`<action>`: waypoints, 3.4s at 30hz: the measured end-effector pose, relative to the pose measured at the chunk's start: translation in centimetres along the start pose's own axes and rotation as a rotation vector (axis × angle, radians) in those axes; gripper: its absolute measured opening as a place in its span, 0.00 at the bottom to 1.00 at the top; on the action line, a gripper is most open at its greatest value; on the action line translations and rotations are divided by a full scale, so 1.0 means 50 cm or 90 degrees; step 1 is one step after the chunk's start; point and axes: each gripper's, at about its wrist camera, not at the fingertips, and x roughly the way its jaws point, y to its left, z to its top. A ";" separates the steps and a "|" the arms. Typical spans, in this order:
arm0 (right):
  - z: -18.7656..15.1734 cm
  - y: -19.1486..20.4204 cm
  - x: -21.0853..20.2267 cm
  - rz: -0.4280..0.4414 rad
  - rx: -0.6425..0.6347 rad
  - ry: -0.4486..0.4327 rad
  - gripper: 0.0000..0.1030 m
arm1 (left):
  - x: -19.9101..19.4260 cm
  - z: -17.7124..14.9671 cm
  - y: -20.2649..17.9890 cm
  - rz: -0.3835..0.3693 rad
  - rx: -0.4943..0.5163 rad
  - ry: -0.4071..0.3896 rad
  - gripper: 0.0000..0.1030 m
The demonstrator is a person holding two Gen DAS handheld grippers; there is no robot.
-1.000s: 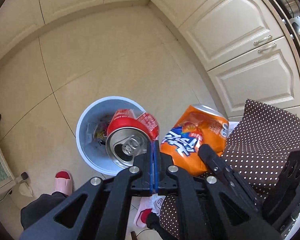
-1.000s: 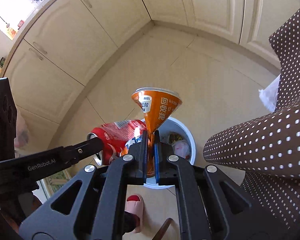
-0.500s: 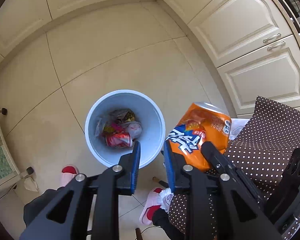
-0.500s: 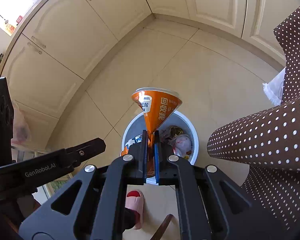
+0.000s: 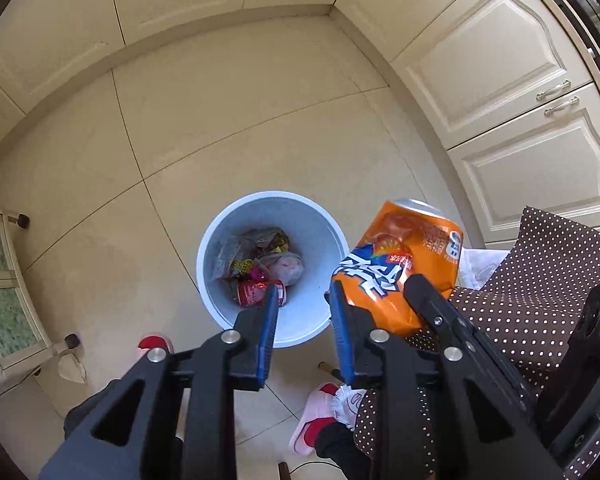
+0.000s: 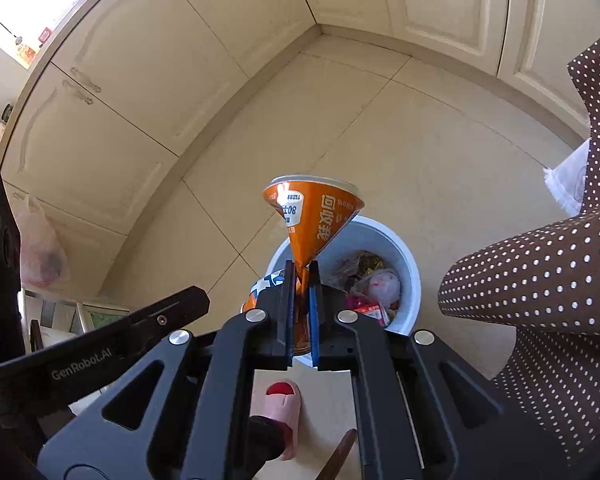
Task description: Collect trash
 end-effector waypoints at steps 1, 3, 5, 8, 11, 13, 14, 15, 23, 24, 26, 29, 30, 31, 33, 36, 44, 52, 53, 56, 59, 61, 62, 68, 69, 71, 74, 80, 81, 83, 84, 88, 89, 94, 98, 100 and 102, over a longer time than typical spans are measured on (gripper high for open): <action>0.001 0.003 0.000 0.002 0.001 -0.001 0.07 | -0.003 0.001 0.002 0.000 -0.002 -0.002 0.26; 0.003 0.010 0.000 0.006 0.003 -0.005 0.08 | -0.009 0.001 0.005 0.001 -0.003 -0.007 0.26; 0.003 0.015 -0.002 0.010 0.010 -0.007 0.08 | -0.016 0.001 0.007 -0.001 -0.003 -0.009 0.26; 0.001 0.023 -0.013 0.007 0.009 -0.015 0.09 | -0.030 0.003 0.012 -0.003 -0.002 -0.017 0.27; 0.001 0.028 -0.032 0.010 0.009 -0.030 0.09 | -0.050 0.000 0.009 -0.009 0.002 -0.028 0.29; 0.001 0.032 -0.049 0.012 0.006 -0.041 0.09 | -0.061 -0.004 0.007 -0.011 0.006 -0.034 0.30; -0.001 0.031 -0.057 0.010 0.005 -0.046 0.09 | -0.070 -0.007 0.004 -0.012 0.009 -0.039 0.30; -0.002 0.032 -0.067 0.011 0.006 -0.051 0.09 | -0.080 -0.011 0.001 -0.014 0.013 -0.045 0.31; -0.026 0.052 -0.201 -0.049 -0.032 -0.117 0.09 | -0.187 -0.056 -0.063 -0.008 0.074 -0.116 0.33; -0.031 0.055 -0.219 -0.055 -0.035 -0.126 0.09 | -0.205 -0.066 -0.073 -0.007 0.086 -0.131 0.33; -0.048 0.059 -0.271 -0.074 -0.042 -0.155 0.09 | -0.253 -0.090 -0.094 -0.001 0.111 -0.173 0.33; -0.072 0.067 -0.337 -0.095 -0.047 -0.196 0.09 | -0.326 -0.136 -0.123 0.000 0.146 -0.240 0.33; -0.085 0.069 -0.370 -0.100 -0.048 -0.216 0.09 | -0.351 -0.155 -0.132 0.004 0.156 -0.263 0.33; -0.095 0.071 -0.393 -0.106 -0.049 -0.229 0.09 | -0.372 -0.168 -0.138 0.006 0.165 -0.280 0.33; -0.119 0.075 -0.444 -0.114 -0.051 -0.260 0.09 | -0.416 -0.206 -0.152 0.011 0.183 -0.323 0.36; -0.165 0.080 -0.520 -0.127 -0.054 -0.307 0.09 | -0.468 -0.254 -0.168 0.015 0.198 -0.371 0.42; -0.290 0.088 -0.687 -0.185 -0.064 -0.433 0.49 | -0.572 -0.398 -0.199 0.022 0.231 -0.489 0.63; -0.400 0.074 -0.786 -0.218 -0.052 -0.526 0.64 | -0.623 -0.503 -0.224 0.021 0.268 -0.573 0.73; -0.411 0.073 -0.795 -0.221 -0.052 -0.534 0.65 | -0.627 -0.512 -0.225 0.022 0.272 -0.582 0.74; -0.437 0.070 -0.819 -0.230 -0.048 -0.556 0.69 | -0.646 -0.541 -0.233 0.011 0.281 -0.609 0.81; -0.453 0.066 -0.843 -0.241 -0.047 -0.578 0.73 | -0.662 -0.560 -0.239 -0.002 0.288 -0.623 0.83; -0.461 0.065 -0.855 -0.252 -0.045 -0.592 0.75 | -0.670 -0.571 -0.243 -0.010 0.292 -0.630 0.84; -0.464 0.064 -0.859 -0.255 -0.044 -0.599 0.76 | -0.672 -0.577 -0.245 -0.013 0.293 -0.633 0.84; -0.484 0.056 -0.878 -0.268 -0.045 -0.625 0.83 | -0.685 -0.593 -0.247 -0.039 0.292 -0.641 0.84; -0.486 0.057 -0.878 -0.270 -0.046 -0.626 0.84 | -0.685 -0.595 -0.249 -0.037 0.294 -0.645 0.84; -0.490 0.055 -0.879 -0.274 -0.045 -0.630 0.84 | -0.685 -0.602 -0.253 -0.037 0.300 -0.648 0.84; -0.492 0.052 -0.881 -0.275 -0.043 -0.633 0.84 | -0.682 -0.608 -0.255 -0.043 0.311 -0.648 0.84; -0.502 0.051 -0.882 -0.283 -0.042 -0.640 0.86 | -0.676 -0.617 -0.261 -0.051 0.327 -0.643 0.84; -0.504 0.050 -0.883 -0.285 -0.040 -0.642 0.86 | -0.674 -0.619 -0.261 -0.051 0.328 -0.645 0.84; -0.506 0.050 -0.883 -0.286 -0.039 -0.643 0.86 | -0.675 -0.617 -0.259 -0.051 0.335 -0.647 0.84; -0.508 0.049 -0.883 -0.287 -0.038 -0.644 0.86 | -0.675 -0.619 -0.260 -0.054 0.338 -0.647 0.85; -0.515 0.046 -0.885 -0.293 -0.034 -0.646 0.87 | -0.674 -0.624 -0.262 -0.065 0.347 -0.648 0.85; -0.517 0.045 -0.885 -0.295 -0.033 -0.647 0.87 | -0.673 -0.625 -0.262 -0.066 0.349 -0.649 0.84; -0.519 0.040 -0.886 -0.297 -0.029 -0.647 0.87 | -0.671 -0.631 -0.266 -0.072 0.355 -0.654 0.84; -0.519 0.042 -0.885 -0.298 -0.027 -0.645 0.87 | -0.669 -0.635 -0.266 -0.074 0.363 -0.656 0.84; -0.518 0.043 -0.884 -0.299 -0.026 -0.644 0.87 | -0.667 -0.638 -0.269 -0.076 0.366 -0.652 0.84; -0.517 0.042 -0.885 -0.301 -0.025 -0.644 0.87 | -0.666 -0.640 -0.272 -0.076 0.369 -0.653 0.84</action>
